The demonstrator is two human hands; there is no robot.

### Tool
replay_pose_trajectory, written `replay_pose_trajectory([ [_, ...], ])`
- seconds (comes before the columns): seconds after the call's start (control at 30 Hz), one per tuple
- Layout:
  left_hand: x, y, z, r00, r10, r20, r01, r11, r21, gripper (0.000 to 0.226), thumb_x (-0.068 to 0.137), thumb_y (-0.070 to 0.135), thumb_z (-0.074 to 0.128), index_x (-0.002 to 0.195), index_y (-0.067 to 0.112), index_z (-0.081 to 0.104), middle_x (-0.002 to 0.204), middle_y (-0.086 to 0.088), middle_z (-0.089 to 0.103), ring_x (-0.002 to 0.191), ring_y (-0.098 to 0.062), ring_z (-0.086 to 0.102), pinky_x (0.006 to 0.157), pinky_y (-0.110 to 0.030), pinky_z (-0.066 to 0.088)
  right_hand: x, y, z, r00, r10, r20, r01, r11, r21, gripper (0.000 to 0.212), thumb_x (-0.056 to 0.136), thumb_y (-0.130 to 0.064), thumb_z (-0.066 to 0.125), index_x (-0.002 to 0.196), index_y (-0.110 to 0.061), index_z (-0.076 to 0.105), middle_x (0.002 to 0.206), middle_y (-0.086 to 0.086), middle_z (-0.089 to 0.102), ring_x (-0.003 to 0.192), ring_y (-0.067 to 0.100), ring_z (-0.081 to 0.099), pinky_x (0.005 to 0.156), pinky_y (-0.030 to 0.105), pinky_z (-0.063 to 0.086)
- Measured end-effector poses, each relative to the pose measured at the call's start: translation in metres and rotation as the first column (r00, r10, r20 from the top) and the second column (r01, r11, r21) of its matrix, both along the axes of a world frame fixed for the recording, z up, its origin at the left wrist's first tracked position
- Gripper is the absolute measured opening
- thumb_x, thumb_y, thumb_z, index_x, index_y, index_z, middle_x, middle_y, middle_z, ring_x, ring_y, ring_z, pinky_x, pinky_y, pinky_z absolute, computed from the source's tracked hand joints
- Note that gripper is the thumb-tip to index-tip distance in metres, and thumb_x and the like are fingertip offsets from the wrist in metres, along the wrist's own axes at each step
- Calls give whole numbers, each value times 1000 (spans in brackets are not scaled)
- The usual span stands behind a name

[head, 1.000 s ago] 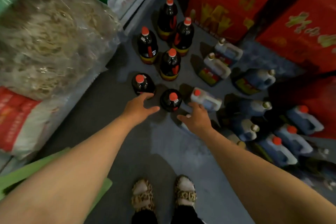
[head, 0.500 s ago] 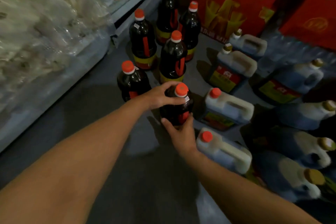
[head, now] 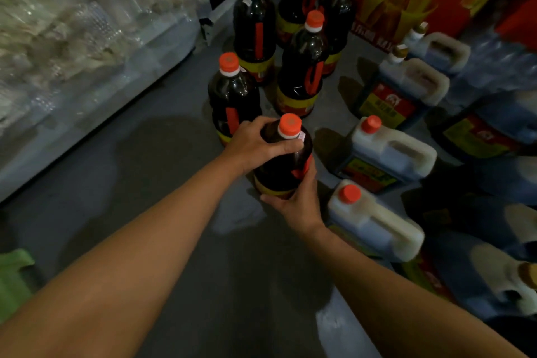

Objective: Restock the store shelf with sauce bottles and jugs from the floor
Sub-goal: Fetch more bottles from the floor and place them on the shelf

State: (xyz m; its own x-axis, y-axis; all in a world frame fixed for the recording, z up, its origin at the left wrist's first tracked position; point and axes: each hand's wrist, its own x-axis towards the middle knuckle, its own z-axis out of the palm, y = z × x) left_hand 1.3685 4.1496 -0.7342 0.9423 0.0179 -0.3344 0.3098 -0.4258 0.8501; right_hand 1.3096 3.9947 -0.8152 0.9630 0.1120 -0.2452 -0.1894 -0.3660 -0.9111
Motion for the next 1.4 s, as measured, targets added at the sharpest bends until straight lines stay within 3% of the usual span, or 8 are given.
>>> replay_pose_trajectory([
  [0.13, -11, -6, -4, 997, 73, -27, -77, 982, -174, 80, 53, 49, 91, 120, 28, 52, 122, 9, 60, 113, -7, 57, 104, -35, 45, 5, 5, 2, 988, 0, -157, 7, 999, 42, 120, 78, 3, 81, 161, -20, -2, 164, 7, 20, 149, 24, 28, 85, -1, 43],
  [0.33, -24, -7, -3, 987, 155, 34, -146, 970, -194, 71, 53, 65, 83, 107, 19, 71, 104, 5, 75, 101, -10, 69, 93, -32, 53, -2, -3, 0, 997, -42, -65, 41, 999, -19, 84, 75, -29, 89, 146, -29, 43, 144, 1, 54, 126, 16, 55, 106, 44, 51],
  [0.43, -38, 7, 4, 927, 360, -101, -374, 887, -270, 65, 56, 68, 81, 103, 23, 75, 94, 7, 77, 93, -9, 73, 75, -21, 54, -11, -6, -5, 988, 122, -98, -128, 990, -58, 108, 47, -57, 95, 142, -34, 49, 141, -7, 57, 132, 12, 54, 110, 43, 48],
  [0.53, -55, 25, 5, 847, 451, -281, -524, 793, -309, 59, 67, 64, 77, 108, 22, 72, 93, 6, 76, 84, -6, 72, 65, -17, 51, -23, -7, 3, 933, 269, -237, -274, 962, 14, 97, 56, -40, 98, 141, -30, 52, 134, -8, 63, 124, 7, 59, 109, 40, 49],
  [0.67, -68, 48, 8, 851, 327, -410, -458, 844, -279, 94, 49, 82, 75, 122, 23, 66, 110, -1, 75, 99, -17, 72, 91, -33, 55, -29, -1, 10, 831, 404, -382, -372, 915, 158, 83, 73, -12, 90, 143, -27, 49, 122, -17, 63, 105, -4, 59, 94, 19, 51],
  [0.97, -74, 101, 14, 857, 223, -464, -391, 868, -305, 85, 52, 75, 80, 122, 30, 65, 113, 0, 74, 111, -22, 66, 102, -43, 48, -36, 39, 13, 765, 414, -493, -315, 909, 275, 63, 66, -34, 87, 120, -50, 56, 111, -22, 68, 110, 2, 62, 80, 21, 49],
  [1.2, -80, 117, 11, 860, 277, -428, -444, 821, -360, 109, 44, 53, 88, 143, 38, 45, 130, 0, 64, 119, -25, 59, 102, -49, 47, -32, 54, 33, 734, 387, -558, -240, 917, 320, 51, 69, -42, 83, 114, -51, 61, 111, -18, 73, 103, 4, 70, 77, 21, 53],
  [1.4, -77, 97, 94, 793, 391, -467, -569, 748, -341, 85, 58, 50, 84, 136, 32, 54, 118, 0, 70, 109, -21, 64, 81, -34, 50, -35, 49, 127, 673, 349, -653, -163, 930, 328, 66, 72, -52, 78, 133, -40, 57, 122, -8, 72, 104, 11, 70, 73, 23, 53],
])
